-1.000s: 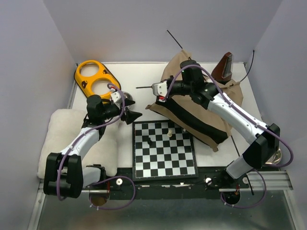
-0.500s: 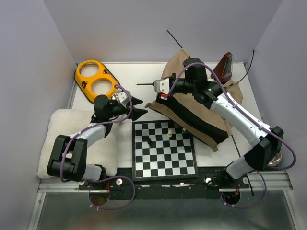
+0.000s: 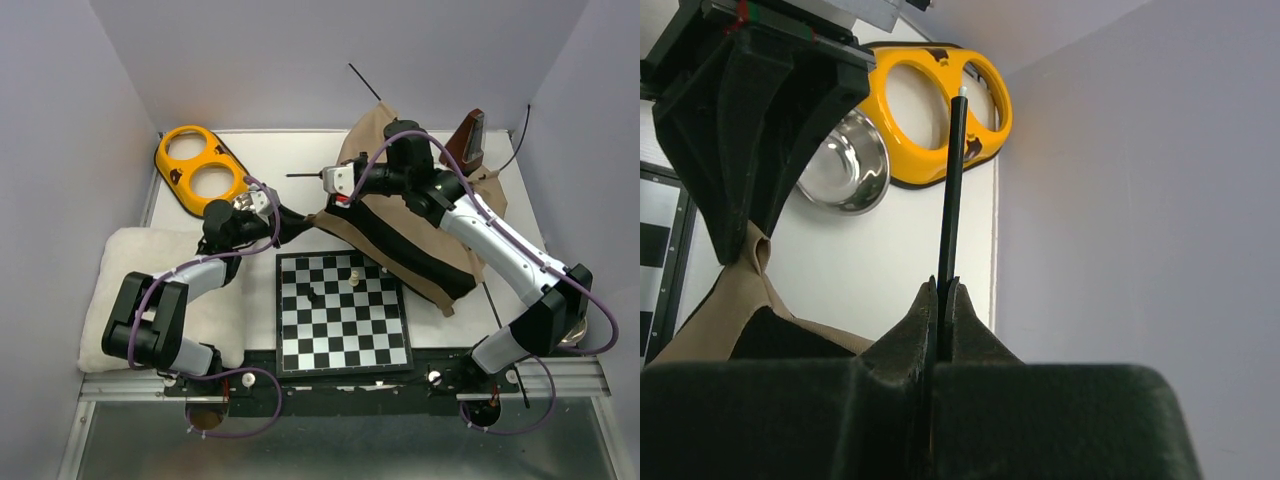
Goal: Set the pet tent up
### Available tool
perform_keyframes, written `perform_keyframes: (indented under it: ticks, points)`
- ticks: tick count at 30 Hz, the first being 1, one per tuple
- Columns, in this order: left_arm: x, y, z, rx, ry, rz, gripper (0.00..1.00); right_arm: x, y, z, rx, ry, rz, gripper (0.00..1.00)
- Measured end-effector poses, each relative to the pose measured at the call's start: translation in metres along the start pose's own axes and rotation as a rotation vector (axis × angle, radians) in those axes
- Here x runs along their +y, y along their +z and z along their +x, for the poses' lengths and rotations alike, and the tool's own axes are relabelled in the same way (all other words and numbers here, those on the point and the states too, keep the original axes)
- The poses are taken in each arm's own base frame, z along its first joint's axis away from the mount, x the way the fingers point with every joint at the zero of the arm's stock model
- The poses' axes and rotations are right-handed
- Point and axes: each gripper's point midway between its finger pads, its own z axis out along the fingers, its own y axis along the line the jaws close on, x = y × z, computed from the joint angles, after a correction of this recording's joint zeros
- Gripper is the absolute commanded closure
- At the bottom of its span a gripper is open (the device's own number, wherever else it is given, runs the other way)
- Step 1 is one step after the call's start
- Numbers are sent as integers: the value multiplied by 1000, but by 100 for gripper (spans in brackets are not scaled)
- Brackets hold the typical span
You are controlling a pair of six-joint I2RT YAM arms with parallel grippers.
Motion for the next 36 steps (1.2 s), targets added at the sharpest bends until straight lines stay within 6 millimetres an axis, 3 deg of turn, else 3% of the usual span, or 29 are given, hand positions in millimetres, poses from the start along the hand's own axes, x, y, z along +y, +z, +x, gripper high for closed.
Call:
perform_keyframes:
  ticks: [6, 10, 17, 22, 26, 36]
  points:
    - [1, -1, -5, 1, -10, 8, 100, -4, -12, 13, 37, -16, 7, 99]
    - [4, -8, -11, 11, -4, -1, 100, 4, -21, 33, 79, -23, -11, 99]
    - [3, -10, -15, 56, 10, -1, 100, 35, -24, 56, 120, -46, -98, 99]
    - [11, -8, -25, 107, 52, -4, 100, 54, -24, 62, 124, -75, -161, 99]
    - [15, -7, -32, 142, 70, -2, 100, 58, -25, 63, 123, -91, -179, 99]
    - [11, -4, -17, 227, 80, 7, 100, 68, -28, 62, 113, -111, -214, 99]
